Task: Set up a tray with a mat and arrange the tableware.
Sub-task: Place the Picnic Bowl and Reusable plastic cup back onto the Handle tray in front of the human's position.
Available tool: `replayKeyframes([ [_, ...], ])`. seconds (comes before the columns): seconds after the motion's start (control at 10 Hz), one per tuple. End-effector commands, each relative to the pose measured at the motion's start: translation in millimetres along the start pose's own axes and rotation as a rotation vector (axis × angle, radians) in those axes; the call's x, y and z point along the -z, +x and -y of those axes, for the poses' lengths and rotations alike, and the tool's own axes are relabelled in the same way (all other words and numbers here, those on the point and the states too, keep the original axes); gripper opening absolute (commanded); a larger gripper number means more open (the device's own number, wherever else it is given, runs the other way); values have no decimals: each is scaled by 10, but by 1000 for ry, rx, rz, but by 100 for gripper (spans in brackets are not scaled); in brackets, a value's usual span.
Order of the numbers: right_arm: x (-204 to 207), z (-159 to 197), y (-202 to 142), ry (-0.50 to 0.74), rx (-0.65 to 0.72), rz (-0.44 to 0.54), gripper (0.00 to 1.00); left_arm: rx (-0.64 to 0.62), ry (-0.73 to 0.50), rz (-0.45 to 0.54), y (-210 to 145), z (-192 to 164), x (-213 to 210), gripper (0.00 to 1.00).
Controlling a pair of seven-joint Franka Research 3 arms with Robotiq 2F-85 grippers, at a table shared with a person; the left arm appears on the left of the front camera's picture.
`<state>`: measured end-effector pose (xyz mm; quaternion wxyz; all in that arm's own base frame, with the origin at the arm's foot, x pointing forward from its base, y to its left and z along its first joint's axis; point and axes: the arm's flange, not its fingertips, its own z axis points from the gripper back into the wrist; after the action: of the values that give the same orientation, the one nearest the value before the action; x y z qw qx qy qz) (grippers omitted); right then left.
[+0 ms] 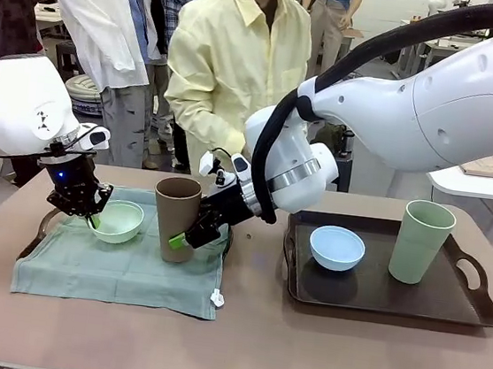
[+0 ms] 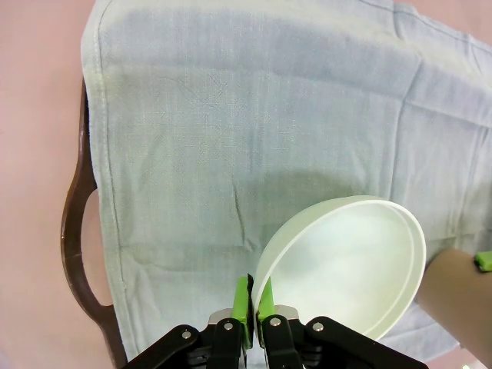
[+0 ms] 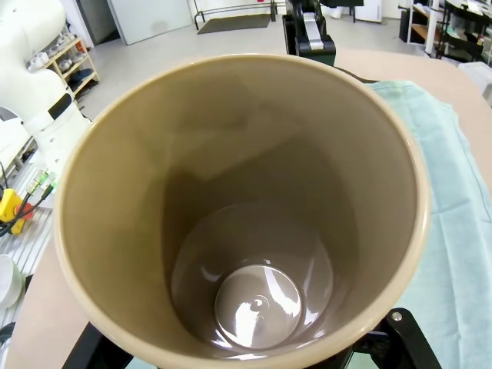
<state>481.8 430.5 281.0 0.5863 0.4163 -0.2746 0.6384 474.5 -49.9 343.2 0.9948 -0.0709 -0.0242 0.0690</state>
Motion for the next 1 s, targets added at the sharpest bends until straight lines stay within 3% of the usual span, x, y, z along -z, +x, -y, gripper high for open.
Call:
replayKeyframes([
  [0.0, 13, 5, -27, -13, -27, -26, 81, -16, 9, -4, -23, 14, 38, 4],
  [0.5, 89, 6, -92, -15, -47, -62, 81, -13, 1, -14, -27, 13, 43, 4],
  [0.6, 87, -2, -79, -25, -66, -66, 81, -9, 4, -17, -25, 7, 36, 26],
  [0.7, 64, -23, -49, -31, -69, -75, 100, -7, 8, -26, -31, 3, 31, 64],
  [0.8, 19, -51, -10, -49, -63, -93, 100, -5, 13, -28, -37, -4, 8, 86],
  [0.9, -52, -97, 36, -64, -63, -114, 100, -4, 21, -29, -43, -22, -24, 84],
])
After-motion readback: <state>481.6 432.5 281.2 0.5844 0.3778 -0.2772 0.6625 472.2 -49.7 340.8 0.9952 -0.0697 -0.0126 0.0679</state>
